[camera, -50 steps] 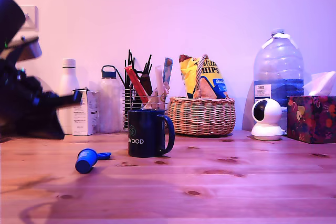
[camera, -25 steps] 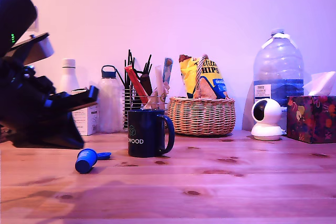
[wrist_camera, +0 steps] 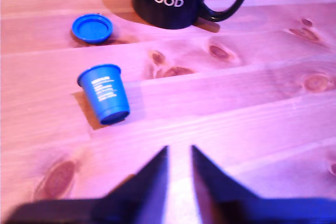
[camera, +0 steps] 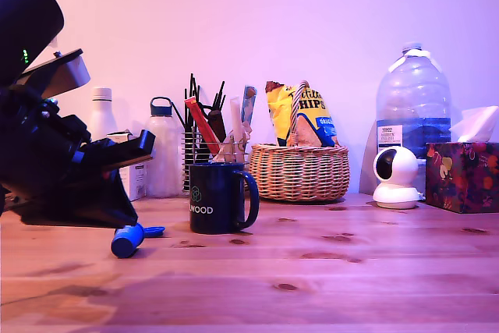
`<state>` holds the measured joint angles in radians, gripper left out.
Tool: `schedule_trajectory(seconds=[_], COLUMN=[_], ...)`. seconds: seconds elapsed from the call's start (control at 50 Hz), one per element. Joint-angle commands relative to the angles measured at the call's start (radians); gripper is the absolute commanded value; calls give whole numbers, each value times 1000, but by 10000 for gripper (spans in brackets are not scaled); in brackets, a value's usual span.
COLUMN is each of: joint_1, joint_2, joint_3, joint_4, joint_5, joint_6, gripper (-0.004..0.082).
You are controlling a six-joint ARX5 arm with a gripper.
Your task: Pick up the coffee capsules from the table one by one and drop them inside the nearest coffee cup
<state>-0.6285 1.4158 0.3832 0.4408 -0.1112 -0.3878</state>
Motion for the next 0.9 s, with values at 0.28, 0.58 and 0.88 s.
schedule_trajectory(seconds=[0.28, 0.58, 0.88], joint_1=[-3, -2, 14], joint_2=[-2, -2, 20], joint_3=[-16, -17, -17], joint_4=[1, 3, 45], joint_5=[-59, -139, -140], joint_6=[-6, -6, -5], gripper=[600, 600, 599])
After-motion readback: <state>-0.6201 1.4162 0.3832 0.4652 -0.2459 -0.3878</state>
